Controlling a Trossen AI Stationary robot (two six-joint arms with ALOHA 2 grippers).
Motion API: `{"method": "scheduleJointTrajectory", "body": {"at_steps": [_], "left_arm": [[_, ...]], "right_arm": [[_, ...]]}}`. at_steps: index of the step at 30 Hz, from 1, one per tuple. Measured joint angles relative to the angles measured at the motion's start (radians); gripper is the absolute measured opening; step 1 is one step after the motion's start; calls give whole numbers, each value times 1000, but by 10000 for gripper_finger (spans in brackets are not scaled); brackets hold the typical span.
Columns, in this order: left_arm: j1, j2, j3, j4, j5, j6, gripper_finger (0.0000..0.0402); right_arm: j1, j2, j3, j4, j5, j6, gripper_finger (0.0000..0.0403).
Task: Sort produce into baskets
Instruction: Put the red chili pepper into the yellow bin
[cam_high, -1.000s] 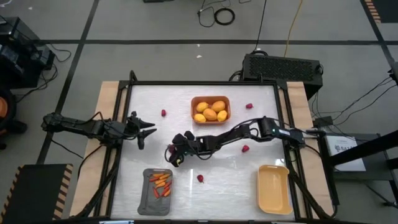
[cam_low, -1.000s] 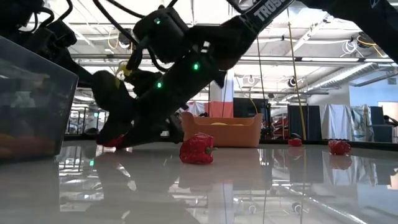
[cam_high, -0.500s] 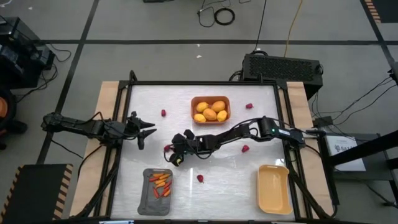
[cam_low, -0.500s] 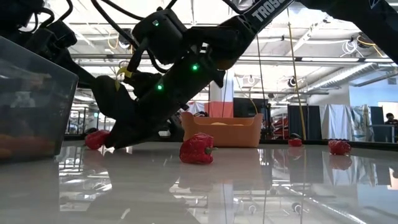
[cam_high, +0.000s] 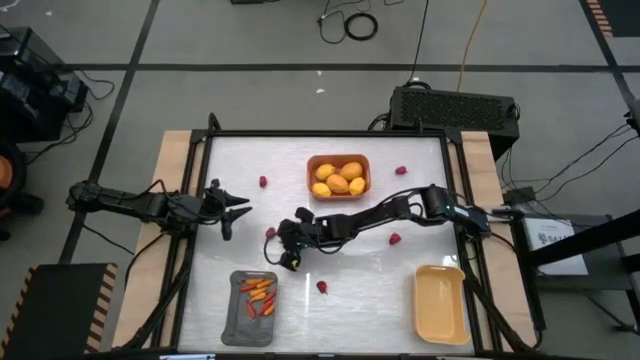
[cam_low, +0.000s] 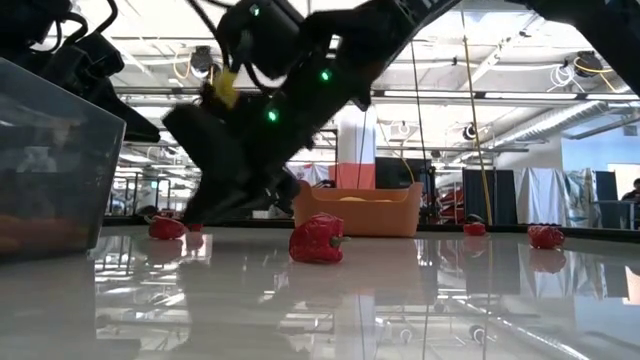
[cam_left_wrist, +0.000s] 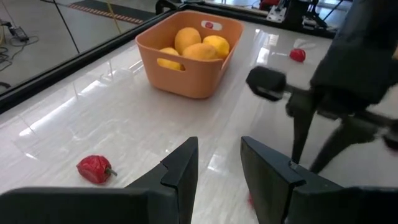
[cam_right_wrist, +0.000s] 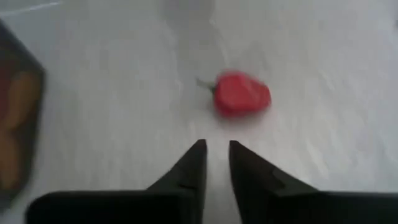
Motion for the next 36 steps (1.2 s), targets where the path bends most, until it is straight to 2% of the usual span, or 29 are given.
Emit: {"method": "scheduleJointTrajectory", "body": {"at_steps": [4, 12, 17, 20, 23, 36], "left_arm": [[0, 4, 0, 0, 0, 0, 127], [0, 6, 0, 0, 1, 0, 127], [0, 8, 0, -3, 1, 0, 127], [0, 8, 0, -2, 1, 0, 127], [0, 8, 0, -3, 1, 0, 127], [0, 8, 0, -3, 0, 0, 127]], "right_arm": [[-1, 1, 22, 4, 4, -114, 121], [-8, 15, 23, 109, 14, -247, 280], [-10, 15, 23, 188, -6, -346, 345], [-19, 38, 25, 238, -46, -359, 356], [-37, 78, 24, 289, -35, -352, 355], [-61, 156, 26, 336, -40, -301, 316]]}}
